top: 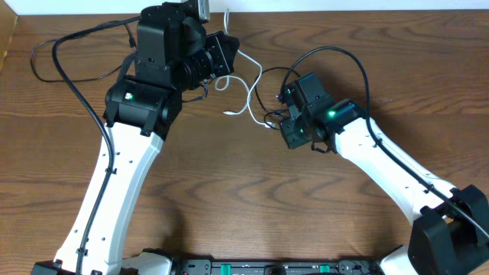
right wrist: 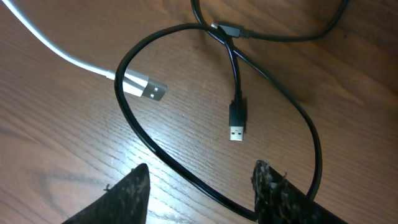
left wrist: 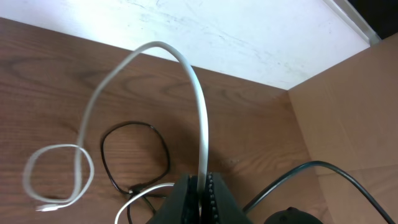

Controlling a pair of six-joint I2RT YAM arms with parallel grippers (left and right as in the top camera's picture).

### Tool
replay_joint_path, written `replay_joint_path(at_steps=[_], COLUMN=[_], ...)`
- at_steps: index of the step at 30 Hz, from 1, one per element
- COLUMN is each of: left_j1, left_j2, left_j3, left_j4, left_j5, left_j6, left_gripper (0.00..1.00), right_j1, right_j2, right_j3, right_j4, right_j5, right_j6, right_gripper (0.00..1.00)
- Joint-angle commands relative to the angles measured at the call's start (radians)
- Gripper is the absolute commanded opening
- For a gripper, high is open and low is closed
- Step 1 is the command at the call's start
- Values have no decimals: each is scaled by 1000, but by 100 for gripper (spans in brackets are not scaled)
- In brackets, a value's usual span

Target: Untangle cables

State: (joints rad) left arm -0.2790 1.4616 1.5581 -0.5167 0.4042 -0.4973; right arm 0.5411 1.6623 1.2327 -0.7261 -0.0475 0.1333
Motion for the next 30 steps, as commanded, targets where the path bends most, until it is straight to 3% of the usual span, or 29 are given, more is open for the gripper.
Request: replay_joint_path(at_steps=[1,4,7,10,13,21,26,30], left_j1=[-2,-2,-2,-2,-2,-2,-2,-1], left_j2=[-9,-9,-9,-9,-9,-9,-8,-7], left_j3=[5,5,5,5,5,5,5,5], left_j4=[1,1,1,-1,-3,-14,-29,-66], left_j5=[-13,-13,-13,-13,-13,-14,-117,-205], left_j6=[6,6,6,6,6,7,6,6], left_gripper=[7,7,7,7,7,7,7,7], right_j1=[10,14,15,15,15,4,-7,-9], right_j2=[-7,-7,-7,-7,-7,-7,-12,-57], right_j3=[-26,-37,-37,-37,-37,-37,-32,33], right_j4=[-26,-42,-44,-27,-10,19,13,-65], right_j5=[5,-17,-11,-11,-11,223,11,7], right_j6=[-60,-60,-60,-2,27,163,134,136], right_gripper=[54,58,53,23,3,1,1,1])
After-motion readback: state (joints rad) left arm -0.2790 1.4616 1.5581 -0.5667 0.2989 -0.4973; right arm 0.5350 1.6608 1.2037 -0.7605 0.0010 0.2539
